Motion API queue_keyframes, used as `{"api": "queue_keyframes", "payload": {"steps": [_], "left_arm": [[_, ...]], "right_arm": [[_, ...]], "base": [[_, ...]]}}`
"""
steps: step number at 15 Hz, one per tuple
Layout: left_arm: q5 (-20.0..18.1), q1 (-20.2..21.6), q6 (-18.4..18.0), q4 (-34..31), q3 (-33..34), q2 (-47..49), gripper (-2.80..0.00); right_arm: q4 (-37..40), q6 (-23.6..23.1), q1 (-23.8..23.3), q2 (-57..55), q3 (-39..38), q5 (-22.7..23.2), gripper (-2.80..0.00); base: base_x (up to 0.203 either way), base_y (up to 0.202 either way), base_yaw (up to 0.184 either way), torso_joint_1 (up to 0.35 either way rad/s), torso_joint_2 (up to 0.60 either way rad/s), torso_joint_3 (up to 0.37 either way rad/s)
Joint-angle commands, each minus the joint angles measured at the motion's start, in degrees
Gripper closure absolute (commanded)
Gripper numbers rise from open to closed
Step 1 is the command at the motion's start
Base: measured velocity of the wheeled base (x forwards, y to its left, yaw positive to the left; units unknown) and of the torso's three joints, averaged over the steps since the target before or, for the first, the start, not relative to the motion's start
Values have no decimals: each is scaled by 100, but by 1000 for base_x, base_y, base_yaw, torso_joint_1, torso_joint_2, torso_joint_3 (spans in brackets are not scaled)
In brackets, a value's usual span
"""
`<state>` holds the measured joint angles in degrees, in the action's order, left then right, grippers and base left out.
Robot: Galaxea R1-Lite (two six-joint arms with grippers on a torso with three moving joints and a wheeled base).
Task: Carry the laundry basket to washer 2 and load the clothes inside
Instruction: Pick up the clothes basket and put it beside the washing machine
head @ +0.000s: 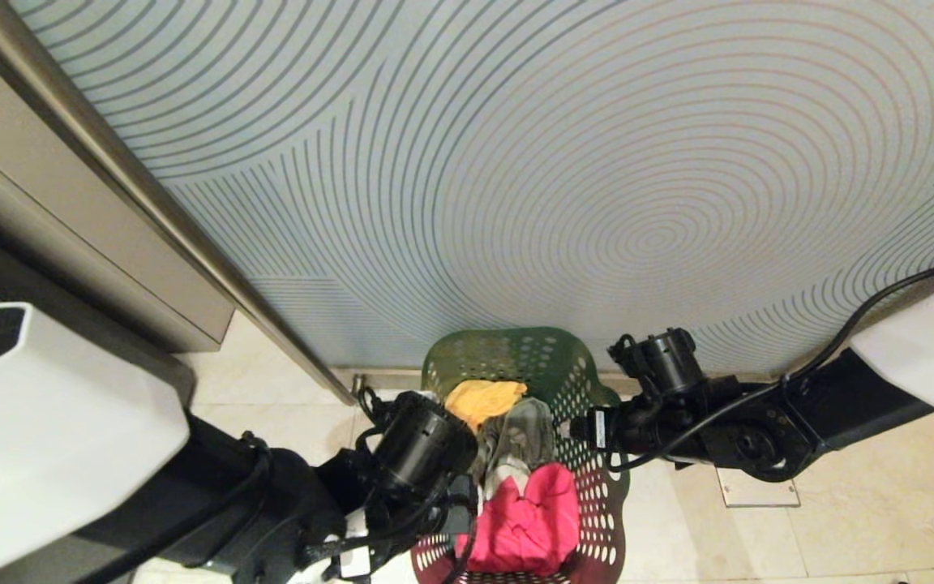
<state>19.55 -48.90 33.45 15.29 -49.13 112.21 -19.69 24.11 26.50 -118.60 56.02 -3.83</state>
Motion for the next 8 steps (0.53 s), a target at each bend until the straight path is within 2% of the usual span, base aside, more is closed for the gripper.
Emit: {"api": "queue_keyframes", "payload": {"steps": [1,3,4,8], "left_arm": [[88,8,-62,-27,-212,68,-280],[230,12,-319,-106,-229,-82,-280],[381,12,-336,-146,-229,-128,-280],[435,39,-383,-349,-246,-408,-280]], "right_arm": [[-17,14,74,10,-63,-6,-280],[-26,6,84,29,-108,-13,-280],[-26,6,84,30,-117,-13,-280],[-26,6,84,21,-179,-30,-280]], "base": [[0,0,0,0,0,0],[0,0,0,0,0,0],[0,0,0,0,0,0],[0,0,0,0,0,0]]}}
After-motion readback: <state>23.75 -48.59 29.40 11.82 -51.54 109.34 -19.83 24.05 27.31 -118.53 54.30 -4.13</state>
